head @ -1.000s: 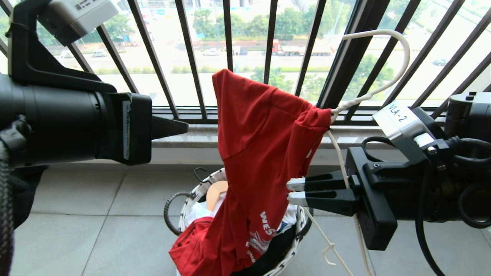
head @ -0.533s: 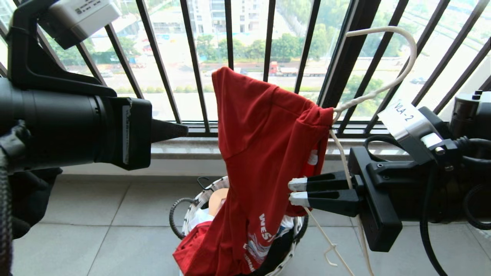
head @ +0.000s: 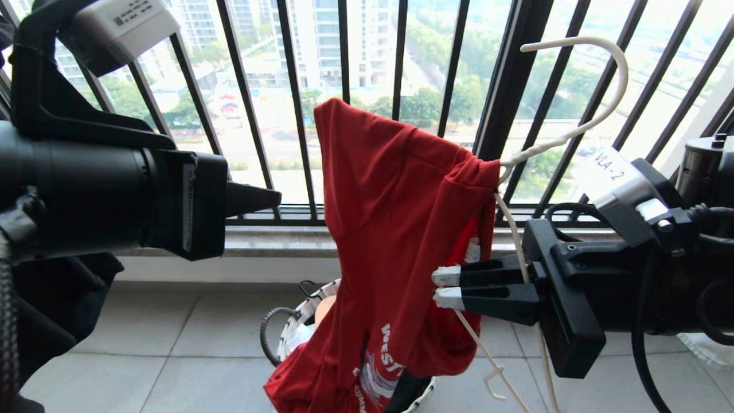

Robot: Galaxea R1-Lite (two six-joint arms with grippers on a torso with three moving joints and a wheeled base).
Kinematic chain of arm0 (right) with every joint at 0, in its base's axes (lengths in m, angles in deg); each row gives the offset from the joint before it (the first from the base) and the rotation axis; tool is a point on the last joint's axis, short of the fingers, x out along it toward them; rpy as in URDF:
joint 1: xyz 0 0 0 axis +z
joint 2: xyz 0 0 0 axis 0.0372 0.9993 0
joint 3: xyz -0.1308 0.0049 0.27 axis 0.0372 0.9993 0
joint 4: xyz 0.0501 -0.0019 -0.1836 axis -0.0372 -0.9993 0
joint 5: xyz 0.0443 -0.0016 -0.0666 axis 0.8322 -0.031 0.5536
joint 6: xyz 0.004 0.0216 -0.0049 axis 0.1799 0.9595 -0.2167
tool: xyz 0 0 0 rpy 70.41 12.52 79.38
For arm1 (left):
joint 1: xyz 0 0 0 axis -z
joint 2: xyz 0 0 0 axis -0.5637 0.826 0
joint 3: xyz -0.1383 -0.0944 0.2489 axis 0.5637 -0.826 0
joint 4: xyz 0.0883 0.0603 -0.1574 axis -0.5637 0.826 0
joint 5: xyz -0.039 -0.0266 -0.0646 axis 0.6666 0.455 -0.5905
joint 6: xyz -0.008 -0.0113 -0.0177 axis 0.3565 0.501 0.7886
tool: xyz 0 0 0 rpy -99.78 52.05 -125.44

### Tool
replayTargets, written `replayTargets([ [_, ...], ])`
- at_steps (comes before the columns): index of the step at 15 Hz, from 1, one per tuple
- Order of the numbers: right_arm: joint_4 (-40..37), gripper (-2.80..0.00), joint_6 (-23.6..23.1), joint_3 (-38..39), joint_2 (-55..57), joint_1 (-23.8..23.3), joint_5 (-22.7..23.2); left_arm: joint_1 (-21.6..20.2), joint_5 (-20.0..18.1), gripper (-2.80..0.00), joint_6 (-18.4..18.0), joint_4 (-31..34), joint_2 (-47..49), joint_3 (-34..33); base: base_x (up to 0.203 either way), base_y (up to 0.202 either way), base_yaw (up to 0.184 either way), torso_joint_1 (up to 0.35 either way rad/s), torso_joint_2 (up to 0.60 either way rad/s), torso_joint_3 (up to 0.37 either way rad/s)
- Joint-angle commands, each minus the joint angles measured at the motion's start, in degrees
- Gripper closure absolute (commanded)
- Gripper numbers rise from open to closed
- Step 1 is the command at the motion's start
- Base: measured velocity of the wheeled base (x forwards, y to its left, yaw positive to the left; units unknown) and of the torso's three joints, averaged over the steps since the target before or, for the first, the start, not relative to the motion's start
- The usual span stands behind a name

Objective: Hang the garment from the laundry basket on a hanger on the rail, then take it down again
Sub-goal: Hang the clothes on the clothes rack

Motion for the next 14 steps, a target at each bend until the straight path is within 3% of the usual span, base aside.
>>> replayTargets([
  [1,0.2,0.00,-0.1,0.0,0.1,0.0,0.2,0.0,0.1,0.00,0.1,0.1,0.1,0.0,0.000,0.000,0.000,0.007,0.01,0.207],
  [14,0.2,0.00,-0.1,-0.1,0.5,0.0,0.1,-0.4,0.1,0.00,0.3,0.0,-0.7,-1.3,0.000,0.000,0.000,0.003,0.00,0.172],
])
